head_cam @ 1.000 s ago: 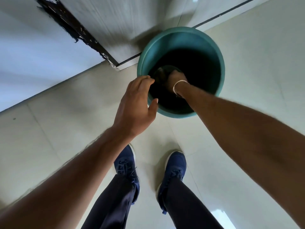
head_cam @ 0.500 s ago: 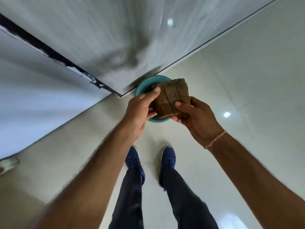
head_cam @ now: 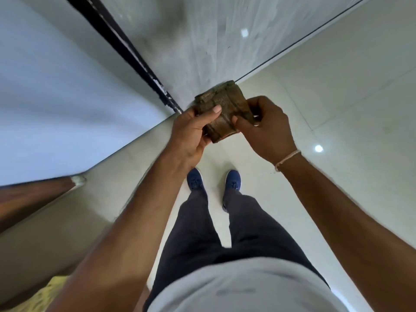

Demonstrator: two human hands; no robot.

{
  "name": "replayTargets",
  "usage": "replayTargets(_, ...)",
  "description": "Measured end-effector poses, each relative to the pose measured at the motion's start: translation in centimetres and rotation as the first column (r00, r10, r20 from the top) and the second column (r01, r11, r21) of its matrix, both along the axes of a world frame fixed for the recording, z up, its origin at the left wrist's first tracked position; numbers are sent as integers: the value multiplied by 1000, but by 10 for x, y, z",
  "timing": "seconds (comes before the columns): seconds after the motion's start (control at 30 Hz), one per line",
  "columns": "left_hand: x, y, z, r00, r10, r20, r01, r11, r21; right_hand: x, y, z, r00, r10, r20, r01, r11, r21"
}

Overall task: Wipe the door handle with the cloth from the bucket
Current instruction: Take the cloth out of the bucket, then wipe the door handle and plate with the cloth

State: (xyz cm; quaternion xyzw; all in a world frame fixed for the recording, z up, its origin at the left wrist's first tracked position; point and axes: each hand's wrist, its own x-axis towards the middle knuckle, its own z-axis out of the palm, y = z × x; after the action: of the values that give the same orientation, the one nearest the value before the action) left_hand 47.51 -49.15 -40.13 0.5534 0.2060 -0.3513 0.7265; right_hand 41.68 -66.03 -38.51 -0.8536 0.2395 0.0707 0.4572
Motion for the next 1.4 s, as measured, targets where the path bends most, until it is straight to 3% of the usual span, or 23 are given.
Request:
replayTargets(0.13, -29, 19, 36, 991, 122, 57, -129, 980, 151, -30, 19, 24, 944, 255, 211, -168, 918, -360)
replayTargets(0.2, -38, 26, 49, 981, 170, 93, -185, 963, 195, -37, 29, 32, 883, 391, 261, -259, 868, -424)
replayTargets(0.3, -54, 39, 71, 967, 211, 143, -235, 954, 184, -45, 47, 42, 790, 576, 210, -465, 786, -408)
replayTargets(0.47, -88, 72, 109, 933, 273, 233, -315, 934, 170, -48, 85, 57, 789, 521, 326, -455, 852, -260)
replayTargets(0.6, -115, 120, 129, 890, 254, 378, -381, 870, 312, -43, 127, 81, 852, 352, 387, -426, 896, 123)
replayTargets(0.7, -130, 165, 132, 825, 258, 503, -488, 774, 403, -41, 174, 94, 911, 271, 311, -385, 828, 408)
replayTargets(0.87, -161, 241, 121, 750, 331, 573, -627, 631, 456, -55, 265, 109, 934, 272, 233, -358, 724, 590)
replayTargets(0.97, -182, 308, 116, 756, 478, 448, -646, 653, 395, -67, 328, 112, 948, 292, 129, -303, 698, 649)
replayTargets(1.1, -216, 403, 111, 725, 623, 292, -674, 730, 117, -81, 410, 112, 903, 429, 4, -310, 647, 696)
replayTargets(1.3, -247, 506, 105, 662, 686, 301, -739, 664, 110, -103, 510, 116, 834, 549, 47, -297, 376, 878)
replayTargets(1.4, -244, 537, 103, 580, 754, 308, -803, 593, 62, -101, 548, 114, 870, 494, 16, -178, 283, 943)
